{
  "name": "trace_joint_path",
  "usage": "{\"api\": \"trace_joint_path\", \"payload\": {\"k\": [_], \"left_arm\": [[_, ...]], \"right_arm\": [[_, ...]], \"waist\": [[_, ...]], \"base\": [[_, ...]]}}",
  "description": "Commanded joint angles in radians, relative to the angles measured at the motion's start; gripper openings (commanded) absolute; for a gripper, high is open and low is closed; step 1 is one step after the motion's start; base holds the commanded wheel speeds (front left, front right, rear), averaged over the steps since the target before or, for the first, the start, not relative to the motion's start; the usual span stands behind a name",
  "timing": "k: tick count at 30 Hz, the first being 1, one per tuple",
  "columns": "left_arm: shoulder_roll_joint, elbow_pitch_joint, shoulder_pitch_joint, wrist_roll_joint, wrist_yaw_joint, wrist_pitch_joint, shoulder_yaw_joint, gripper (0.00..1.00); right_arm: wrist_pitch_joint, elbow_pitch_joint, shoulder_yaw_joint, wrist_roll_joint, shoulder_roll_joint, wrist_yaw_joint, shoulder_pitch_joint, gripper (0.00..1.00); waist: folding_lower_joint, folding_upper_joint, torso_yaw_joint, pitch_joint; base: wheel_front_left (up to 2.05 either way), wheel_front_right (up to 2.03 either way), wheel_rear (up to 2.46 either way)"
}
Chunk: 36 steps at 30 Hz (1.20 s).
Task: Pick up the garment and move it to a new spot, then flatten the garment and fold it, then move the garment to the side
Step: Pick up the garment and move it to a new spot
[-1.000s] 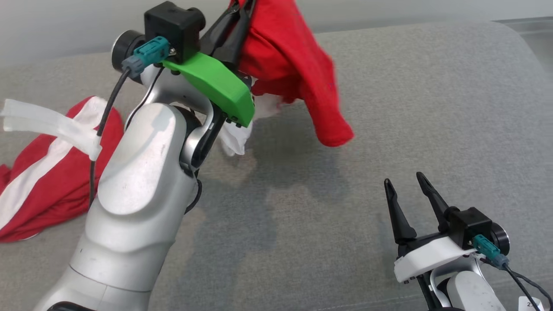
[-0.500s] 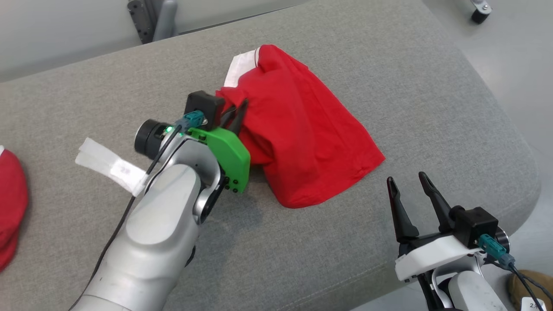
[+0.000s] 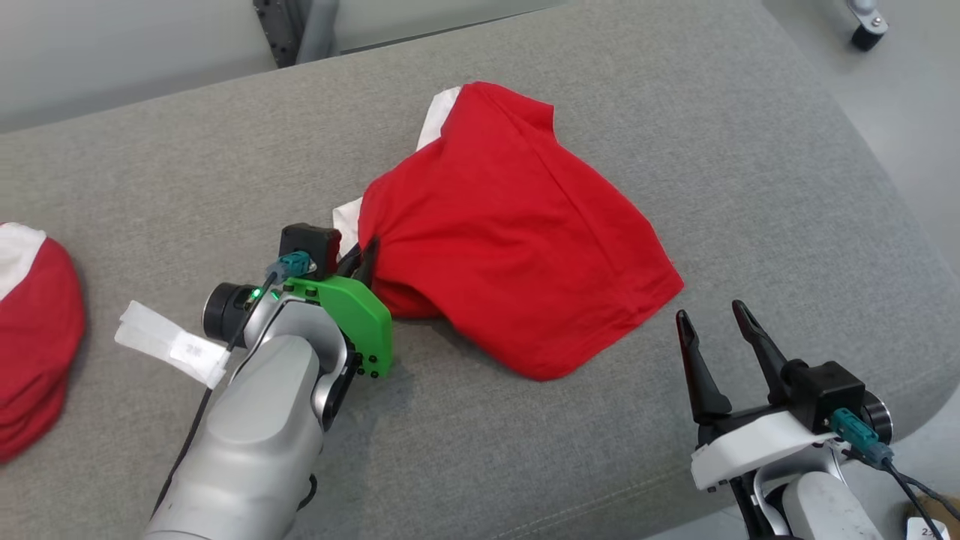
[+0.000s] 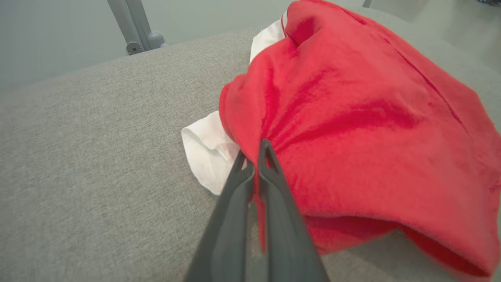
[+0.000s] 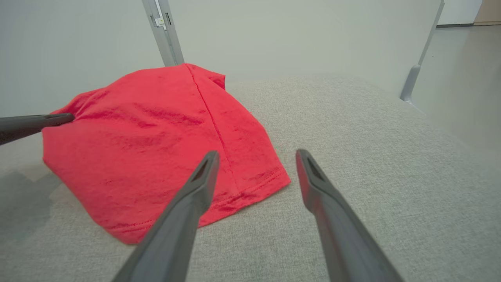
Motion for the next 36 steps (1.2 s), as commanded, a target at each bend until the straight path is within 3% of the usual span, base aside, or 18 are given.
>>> {"api": "trace_joint_path", "payload": {"k": [1,8,9,10,11,18,29,31,36], "left_arm": [[0.000,0.014,0.015,-0.013,-0.004,-0.013,0.005,0.00],[-0.011,0.054,0.030,-0.055,-0.015,-0.050,0.016,0.00],[-0.013,0.054,0.031,-0.061,-0.019,-0.052,0.013,0.31],[-0.014,0.050,0.033,-0.072,-0.026,-0.056,0.012,0.87],[-0.016,0.048,0.036,-0.083,-0.032,-0.058,0.014,1.00],[-0.021,-0.048,0.077,-0.134,-0.049,-0.126,0.021,1.00],[0.145,-0.532,0.393,-0.025,0.030,-0.156,0.111,1.00],[0.158,-0.591,0.464,-0.020,0.050,-0.156,0.153,1.00],[0.170,-0.689,0.599,0.033,0.045,-0.156,0.257,1.00]], "right_arm": [[-0.003,0.003,0.001,-0.009,-0.002,0.000,0.010,1.00],[-0.003,0.006,-0.006,-0.033,-0.002,0.000,0.016,1.00],[-0.003,0.006,-0.008,-0.036,-0.002,0.000,0.016,1.00],[-0.003,0.006,-0.007,-0.038,-0.002,0.000,0.014,1.00],[-0.003,0.007,-0.007,-0.040,-0.002,0.000,0.012,1.00],[-0.003,-0.013,-0.007,-0.057,-0.002,0.000,0.004,1.00],[-0.003,-0.147,-0.067,-0.168,-0.014,0.000,0.049,1.00],[-0.003,-0.170,-0.073,-0.182,-0.024,0.000,0.059,1.00],[-0.003,-0.192,-0.103,-0.190,-0.043,0.000,0.091,1.00]], "waist": [[0.0000,-0.0001,0.050,-0.030],[0.0000,-0.0001,0.129,-0.048],[0.0000,-0.0001,0.139,-0.048],[0.0000,-0.0001,0.147,-0.048],[0.0000,-0.0001,0.154,-0.050],[0.0000,-0.0001,0.172,-0.063],[0.0000,-0.0001,0.194,-0.113],[0.0000,-0.0001,0.201,-0.118],[0.0000,-0.0001,0.223,-0.116]], "base": [[0.00,0.00,0.00],[0.00,0.00,0.00],[0.00,0.00,0.00],[0.00,0.00,0.00],[0.00,0.00,0.00],[0.00,0.00,0.00],[0.00,0.00,0.00],[0.00,0.00,0.00],[0.00,0.00,0.00]]}}
